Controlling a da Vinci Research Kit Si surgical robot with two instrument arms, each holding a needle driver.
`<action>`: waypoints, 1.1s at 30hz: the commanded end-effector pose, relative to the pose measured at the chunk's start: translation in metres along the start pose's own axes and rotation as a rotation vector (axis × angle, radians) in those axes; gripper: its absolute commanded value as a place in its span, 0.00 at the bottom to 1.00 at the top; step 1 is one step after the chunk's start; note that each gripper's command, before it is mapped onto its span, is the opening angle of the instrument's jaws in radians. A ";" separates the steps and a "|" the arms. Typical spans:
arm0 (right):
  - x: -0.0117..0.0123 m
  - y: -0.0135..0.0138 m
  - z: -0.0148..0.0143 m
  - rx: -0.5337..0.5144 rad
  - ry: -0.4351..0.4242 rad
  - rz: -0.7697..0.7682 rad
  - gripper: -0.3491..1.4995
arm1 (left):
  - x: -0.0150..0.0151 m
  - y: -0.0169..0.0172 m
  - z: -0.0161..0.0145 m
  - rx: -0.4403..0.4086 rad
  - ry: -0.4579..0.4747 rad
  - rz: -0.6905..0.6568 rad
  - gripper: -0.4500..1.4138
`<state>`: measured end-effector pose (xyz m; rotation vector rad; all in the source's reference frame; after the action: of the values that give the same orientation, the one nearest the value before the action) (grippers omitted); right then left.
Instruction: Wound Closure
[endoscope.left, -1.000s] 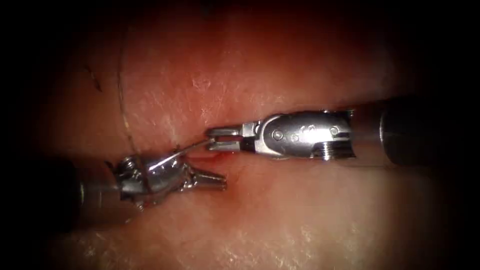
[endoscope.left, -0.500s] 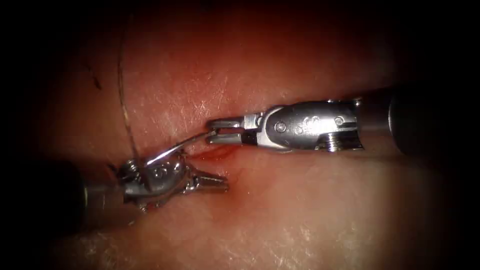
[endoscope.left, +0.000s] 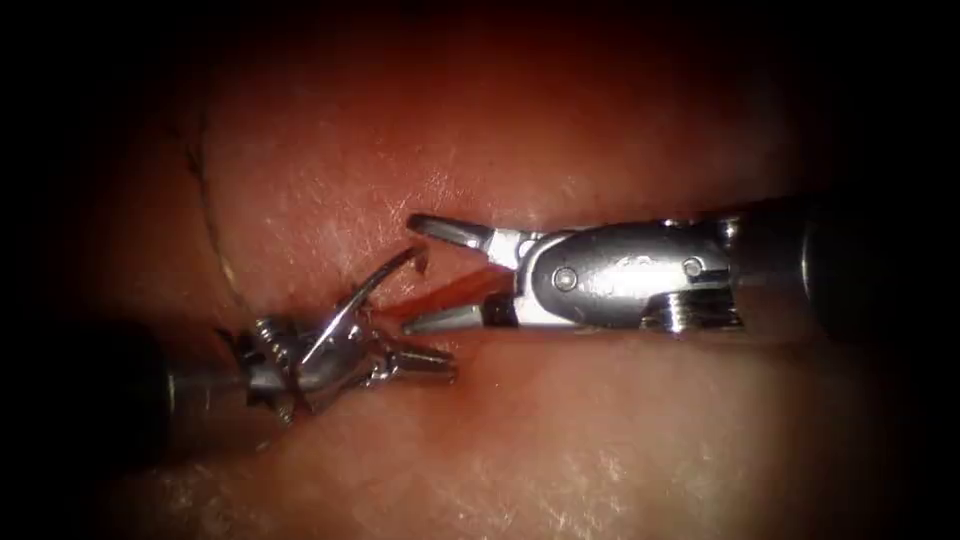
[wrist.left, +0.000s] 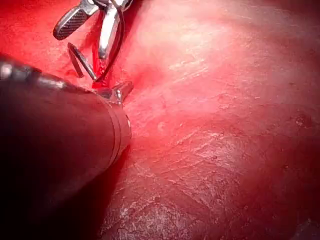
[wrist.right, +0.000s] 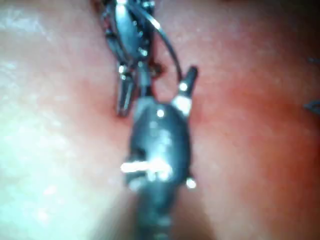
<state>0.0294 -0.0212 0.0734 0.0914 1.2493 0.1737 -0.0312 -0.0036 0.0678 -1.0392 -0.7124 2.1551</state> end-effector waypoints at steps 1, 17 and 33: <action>0.0006 -0.0015 0.0007 -0.020 -0.007 0.013 0.92 | -0.0003 -0.0001 0.0008 -0.002 -0.001 -0.001 0.19; 0.0028 -0.0027 0.0016 -0.230 -0.113 -0.430 0.82 | -0.0003 -0.0001 0.0009 -0.002 -0.001 -0.001 0.19; 0.0059 -0.0058 0.0044 -0.225 -0.103 -0.746 0.70 | -0.0003 -0.0001 0.0009 -0.005 -0.001 -0.001 0.20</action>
<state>0.0350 -0.0252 0.0680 -0.5566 1.0747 -0.3402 -0.0311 -0.0036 0.0678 -1.0387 -0.7143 2.1554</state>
